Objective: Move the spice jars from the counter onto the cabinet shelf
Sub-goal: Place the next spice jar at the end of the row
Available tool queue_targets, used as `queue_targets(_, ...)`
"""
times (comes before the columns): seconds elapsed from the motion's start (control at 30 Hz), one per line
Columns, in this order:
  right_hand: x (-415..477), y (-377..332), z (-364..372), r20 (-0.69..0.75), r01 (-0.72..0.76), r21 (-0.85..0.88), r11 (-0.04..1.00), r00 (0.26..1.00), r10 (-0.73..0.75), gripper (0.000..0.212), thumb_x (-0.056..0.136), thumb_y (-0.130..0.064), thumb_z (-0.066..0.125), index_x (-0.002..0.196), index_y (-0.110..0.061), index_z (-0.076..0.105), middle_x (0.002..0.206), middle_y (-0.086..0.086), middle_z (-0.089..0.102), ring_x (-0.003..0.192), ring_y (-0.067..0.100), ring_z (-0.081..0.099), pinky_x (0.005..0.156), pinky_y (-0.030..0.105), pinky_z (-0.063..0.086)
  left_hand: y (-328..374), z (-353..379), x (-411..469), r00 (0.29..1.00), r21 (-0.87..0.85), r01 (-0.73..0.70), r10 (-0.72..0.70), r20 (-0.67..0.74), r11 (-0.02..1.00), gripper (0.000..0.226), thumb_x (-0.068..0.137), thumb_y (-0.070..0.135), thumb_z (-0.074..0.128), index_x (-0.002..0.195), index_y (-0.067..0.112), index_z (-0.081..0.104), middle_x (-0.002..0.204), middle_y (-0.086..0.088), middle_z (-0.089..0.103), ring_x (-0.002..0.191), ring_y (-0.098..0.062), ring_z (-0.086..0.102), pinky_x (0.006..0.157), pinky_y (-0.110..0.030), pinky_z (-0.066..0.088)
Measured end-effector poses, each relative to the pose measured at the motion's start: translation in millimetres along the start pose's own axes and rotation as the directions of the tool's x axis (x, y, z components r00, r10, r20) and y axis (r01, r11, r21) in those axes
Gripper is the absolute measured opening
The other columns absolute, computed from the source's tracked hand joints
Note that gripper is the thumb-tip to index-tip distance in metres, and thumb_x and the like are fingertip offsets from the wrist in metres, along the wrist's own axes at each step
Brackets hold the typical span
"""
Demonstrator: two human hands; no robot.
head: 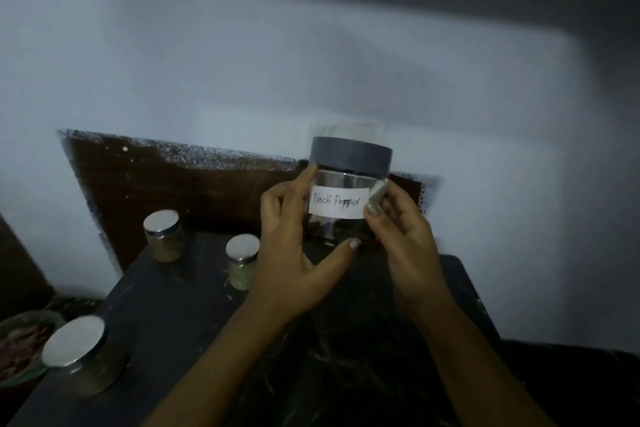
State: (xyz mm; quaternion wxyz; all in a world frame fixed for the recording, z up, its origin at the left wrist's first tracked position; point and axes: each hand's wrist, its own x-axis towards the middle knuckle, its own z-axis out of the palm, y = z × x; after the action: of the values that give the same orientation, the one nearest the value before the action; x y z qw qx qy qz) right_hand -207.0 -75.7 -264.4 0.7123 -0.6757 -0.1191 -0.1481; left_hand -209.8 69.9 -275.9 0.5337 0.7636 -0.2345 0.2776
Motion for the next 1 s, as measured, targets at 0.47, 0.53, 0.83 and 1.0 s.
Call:
queue_targets(0.47, 89.9, -141.3, -56.2, -0.126, 0.422, -0.17, 0.891, 0.887, -0.444, 0.063, 0.054, -0.056, 0.064, 0.113, -0.039, 0.048, 0.111, -0.021, 0.06, 0.098, 0.003, 0.065, 0.066, 0.013, 0.053, 91.5, 32.5, 157.9, 0.918, 0.01, -0.382, 0.381, -0.108, 0.924, 0.074, 0.063, 0.058, 0.067, 0.122, 0.052, 0.024, 0.117, 0.029, 0.038, 0.113, 0.014, 0.041, 0.08, 0.002, 0.038)
queue_targets(0.53, 107.6, -156.4, -61.3, -0.143, 0.465, -0.204, 0.862, 0.857, -0.496, 0.068, 0.056, -0.057, 0.062, 0.12, -0.034, 0.049, 0.116, -0.014, 0.06, 0.102, 0.006, 0.064, 0.072, 0.018, 0.056, 102.8, 35.4, 181.0, 0.903, 0.008, -0.416, 0.414, -0.12, 0.909, 0.074, 0.063, 0.059, 0.071, 0.123, 0.046, 0.028, 0.116, 0.029, 0.039, 0.111, 0.014, 0.042, 0.081, 0.001, 0.039)
queue_targets(0.83, 208.8, -212.8, -77.9, -0.136, 0.561, -0.328, 0.76, 0.768, -0.625, 0.046, 0.087, -0.025, 0.059, 0.13, -0.027, 0.043, 0.123, -0.005, 0.058, 0.108, 0.012, 0.06, 0.087, 0.032, 0.054, 129.3, 48.7, 298.6, 0.844, 0.15, -0.504, 0.522, -0.126, 0.851, 0.081, 0.069, 0.039, 0.076, 0.136, 0.019, 0.033, 0.121, 0.008, 0.04, 0.101, 0.006, 0.041, 0.082, 0.003, 0.038)
queue_targets(1.0, 260.4, -215.1, -86.3, -0.149, 0.505, -0.512, 0.695, 0.744, -0.651, 0.045, 0.09, -0.031, 0.055, 0.132, -0.03, 0.042, 0.116, -0.006, 0.049, 0.09, 0.006, 0.059, 0.073, 0.019, 0.049, 121.5, 62.0, 344.1, 0.838, 0.271, -0.485, 0.531, -0.128, 0.831, 0.08, 0.072, 0.037, 0.075, 0.137, 0.019, 0.032, 0.127, -0.001, 0.044, 0.101, 0.0, 0.04, 0.079, -0.009, 0.036)
